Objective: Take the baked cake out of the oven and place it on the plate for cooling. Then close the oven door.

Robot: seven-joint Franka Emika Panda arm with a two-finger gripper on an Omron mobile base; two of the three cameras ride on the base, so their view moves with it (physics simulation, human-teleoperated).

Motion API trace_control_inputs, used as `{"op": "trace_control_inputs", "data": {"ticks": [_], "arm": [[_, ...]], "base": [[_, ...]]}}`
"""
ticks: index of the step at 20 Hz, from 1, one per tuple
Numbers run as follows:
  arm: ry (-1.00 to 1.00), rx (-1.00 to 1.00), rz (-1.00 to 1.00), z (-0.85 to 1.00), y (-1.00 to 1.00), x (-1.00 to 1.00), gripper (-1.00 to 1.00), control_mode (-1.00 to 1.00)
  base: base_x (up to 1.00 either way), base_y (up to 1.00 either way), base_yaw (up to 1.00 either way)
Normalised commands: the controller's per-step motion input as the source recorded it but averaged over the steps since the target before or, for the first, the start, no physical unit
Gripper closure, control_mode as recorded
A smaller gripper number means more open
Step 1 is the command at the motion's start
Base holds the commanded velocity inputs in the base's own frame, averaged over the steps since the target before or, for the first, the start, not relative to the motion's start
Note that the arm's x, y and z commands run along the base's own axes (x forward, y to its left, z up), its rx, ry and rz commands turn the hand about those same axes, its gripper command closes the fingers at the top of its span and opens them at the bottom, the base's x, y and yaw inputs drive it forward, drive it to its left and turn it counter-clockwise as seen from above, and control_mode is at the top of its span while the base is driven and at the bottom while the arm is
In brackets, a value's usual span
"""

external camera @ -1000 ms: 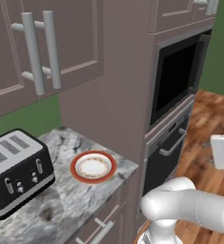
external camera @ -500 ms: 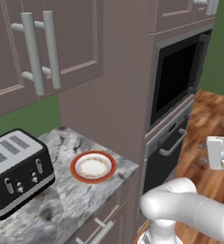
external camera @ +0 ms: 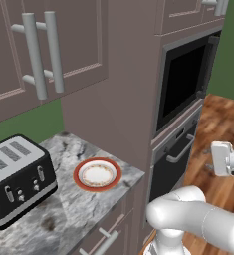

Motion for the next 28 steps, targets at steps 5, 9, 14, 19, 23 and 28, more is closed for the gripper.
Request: {"op": "trace_control_inputs", "data": {"ticks": [5, 9, 14, 19, 23, 28], "arm": [[0.0, 0.02, 0.0, -0.01, 0.0, 0.3, -1.0, -1.0], [0.0, 0.01, 0.0, -0.09, 0.0, 0.25, -1.0, -1.0], [0.0, 0.03, 0.0, -0.14, 0.0, 0.16, -1.0, -1.0], [0.0, 0.02, 0.0, -0.19, 0.0, 0.09, -1.0, -1.0], [0.0, 0.01, 0.0, -0.18, 0.0, 0.08, -1.0, -1.0], [0.0, 0.01, 0.0, -0.19, 0.0, 0.14, -1.0, -1.0]], "base": [[0.0, 0.0, 0.0], [0.0, 0.0, 0.0], [0.0, 0.0, 0.0], [0.0, 0.0, 0.0], [0.0, 0.0, 0.0], [0.0, 0.0, 0.0]]}}
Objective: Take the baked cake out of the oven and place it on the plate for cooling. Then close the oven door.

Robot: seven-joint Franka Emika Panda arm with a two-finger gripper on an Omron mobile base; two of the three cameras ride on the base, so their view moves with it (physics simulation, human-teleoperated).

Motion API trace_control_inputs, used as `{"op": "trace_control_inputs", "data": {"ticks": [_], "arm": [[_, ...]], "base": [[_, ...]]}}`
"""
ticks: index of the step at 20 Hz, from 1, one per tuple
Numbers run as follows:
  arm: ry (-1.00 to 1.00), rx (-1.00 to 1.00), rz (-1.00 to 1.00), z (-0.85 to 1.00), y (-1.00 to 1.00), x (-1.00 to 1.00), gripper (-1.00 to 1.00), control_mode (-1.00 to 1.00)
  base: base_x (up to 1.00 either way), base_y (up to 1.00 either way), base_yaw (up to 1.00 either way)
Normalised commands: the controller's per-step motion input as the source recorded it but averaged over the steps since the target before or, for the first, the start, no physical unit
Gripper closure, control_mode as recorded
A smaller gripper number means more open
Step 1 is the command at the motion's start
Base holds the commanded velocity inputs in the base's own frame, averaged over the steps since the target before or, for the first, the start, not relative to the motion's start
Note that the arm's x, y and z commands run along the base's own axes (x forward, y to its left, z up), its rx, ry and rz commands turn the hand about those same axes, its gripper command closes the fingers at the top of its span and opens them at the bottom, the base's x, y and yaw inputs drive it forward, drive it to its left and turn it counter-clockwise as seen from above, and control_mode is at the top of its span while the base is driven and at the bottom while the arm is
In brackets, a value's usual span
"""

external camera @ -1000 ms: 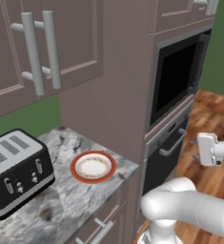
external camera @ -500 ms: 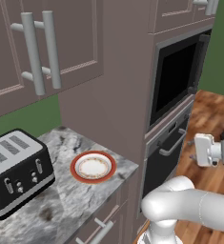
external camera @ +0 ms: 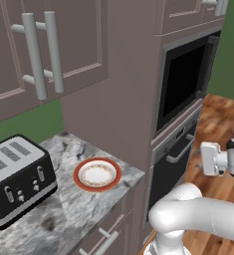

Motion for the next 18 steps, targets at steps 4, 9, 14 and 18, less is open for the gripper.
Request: {"op": "trace_control_inputs", "data": {"ticks": [4, 9, 14, 18], "arm": [[-0.01, 0.0, 0.0, -0.15, 0.0, 0.19, -1.0, -1.0], [-0.02, 0.0, 0.0, -0.16, 0.0, 0.2, -1.0, -1.0], [-0.01, 0.0, 0.0, -0.14, 0.0, 0.2, -1.0, -1.0], [0.0, 0.0, 0.0, -0.14, 0.0, 0.23, -1.0, -1.0]], "base": [[0.0, 0.0, 0.0], [0.0, 0.0, 0.0], [0.0, 0.0, 0.0], [0.0, 0.0, 0.0]]}}
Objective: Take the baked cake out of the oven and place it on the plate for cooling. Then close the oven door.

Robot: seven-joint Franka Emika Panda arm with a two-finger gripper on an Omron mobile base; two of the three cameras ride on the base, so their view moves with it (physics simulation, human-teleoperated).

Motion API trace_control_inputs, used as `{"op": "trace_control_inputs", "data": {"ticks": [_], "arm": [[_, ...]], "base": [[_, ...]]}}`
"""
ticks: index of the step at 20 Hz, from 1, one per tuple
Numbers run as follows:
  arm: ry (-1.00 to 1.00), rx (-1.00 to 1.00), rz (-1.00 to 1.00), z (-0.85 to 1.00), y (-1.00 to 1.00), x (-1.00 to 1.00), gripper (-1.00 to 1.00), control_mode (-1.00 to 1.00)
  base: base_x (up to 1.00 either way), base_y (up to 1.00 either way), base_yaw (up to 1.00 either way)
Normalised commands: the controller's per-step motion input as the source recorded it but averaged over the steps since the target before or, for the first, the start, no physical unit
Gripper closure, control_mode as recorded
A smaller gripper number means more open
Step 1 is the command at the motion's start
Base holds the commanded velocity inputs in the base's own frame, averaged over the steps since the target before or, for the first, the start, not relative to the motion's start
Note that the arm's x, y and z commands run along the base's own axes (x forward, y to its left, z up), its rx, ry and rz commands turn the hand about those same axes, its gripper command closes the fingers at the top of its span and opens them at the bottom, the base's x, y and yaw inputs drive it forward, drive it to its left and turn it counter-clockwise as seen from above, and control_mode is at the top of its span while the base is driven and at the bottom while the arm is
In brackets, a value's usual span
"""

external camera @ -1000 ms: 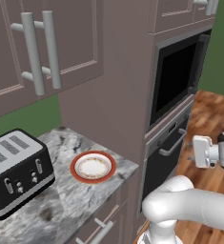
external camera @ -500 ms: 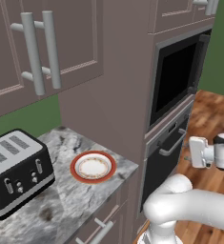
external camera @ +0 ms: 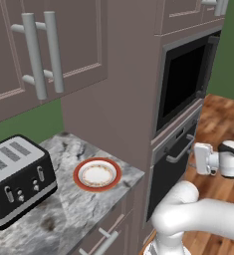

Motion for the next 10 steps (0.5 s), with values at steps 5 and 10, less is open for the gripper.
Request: {"op": "trace_control_inputs", "data": {"ticks": [5, 10], "arm": [[0.0, 0.0, 0.0, -0.16, 0.0, 0.25, -1.0, -1.0], [0.0, 0.01, 0.0, -0.21, 0.0, 0.22, -1.0, -1.0]], "base": [[0.0, 0.0, 0.0], [0.0, 0.0, 0.0]]}}
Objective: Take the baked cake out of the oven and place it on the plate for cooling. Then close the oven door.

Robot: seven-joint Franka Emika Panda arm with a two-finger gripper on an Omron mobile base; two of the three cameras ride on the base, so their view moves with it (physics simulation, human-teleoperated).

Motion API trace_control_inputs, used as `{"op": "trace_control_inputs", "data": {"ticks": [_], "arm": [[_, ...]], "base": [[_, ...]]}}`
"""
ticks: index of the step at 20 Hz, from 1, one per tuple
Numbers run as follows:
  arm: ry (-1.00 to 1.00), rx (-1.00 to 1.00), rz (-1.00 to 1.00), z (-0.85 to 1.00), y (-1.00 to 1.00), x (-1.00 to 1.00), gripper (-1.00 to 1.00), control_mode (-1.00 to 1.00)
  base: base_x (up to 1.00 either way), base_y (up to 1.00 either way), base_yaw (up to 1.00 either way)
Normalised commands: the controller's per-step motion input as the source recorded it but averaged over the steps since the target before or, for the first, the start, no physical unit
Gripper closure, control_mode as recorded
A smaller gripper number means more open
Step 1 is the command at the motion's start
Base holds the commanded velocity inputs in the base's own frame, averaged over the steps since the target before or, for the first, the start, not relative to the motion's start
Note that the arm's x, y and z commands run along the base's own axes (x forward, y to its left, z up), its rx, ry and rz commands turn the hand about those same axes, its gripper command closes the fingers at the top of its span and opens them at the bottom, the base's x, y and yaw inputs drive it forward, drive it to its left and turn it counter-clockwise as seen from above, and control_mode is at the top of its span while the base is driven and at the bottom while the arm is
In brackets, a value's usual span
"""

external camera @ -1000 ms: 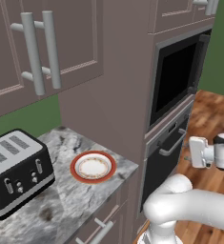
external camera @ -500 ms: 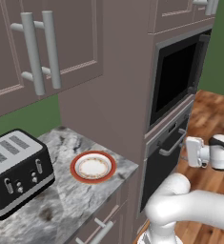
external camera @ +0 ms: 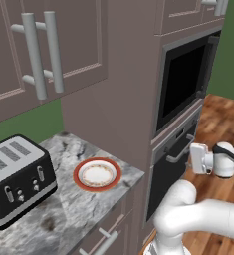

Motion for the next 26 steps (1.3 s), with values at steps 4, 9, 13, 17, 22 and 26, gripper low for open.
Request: {"op": "trace_control_inputs", "data": {"ticks": [4, 9, 13, 17, 22, 26], "arm": [[0.0, 0.01, 0.0, -0.24, 0.0, 0.19, -1.0, -1.0], [-0.02, 0.01, 0.0, -0.22, 0.0, 0.15, -1.0, -1.0], [-0.06, 0.0, 0.0, -0.18, 0.0, 0.18, -1.0, -1.0], [-0.06, 0.0, 0.0, -0.18, 0.0, 0.19, -1.0, -1.0], [-0.09, 0.0, 0.0, -0.11, 0.0, 0.16, -1.0, -1.0], [-0.1, 0.0, 0.0, -0.06, 0.0, 0.18, -1.0, -1.0]], "base": [[0.0, 0.0, 0.0], [0.0, 0.0, 0.0], [0.0, 0.0, 0.0], [0.0, 0.0, 0.0], [0.0, 0.0, 0.0], [0.0, 0.0, 0.0]]}}
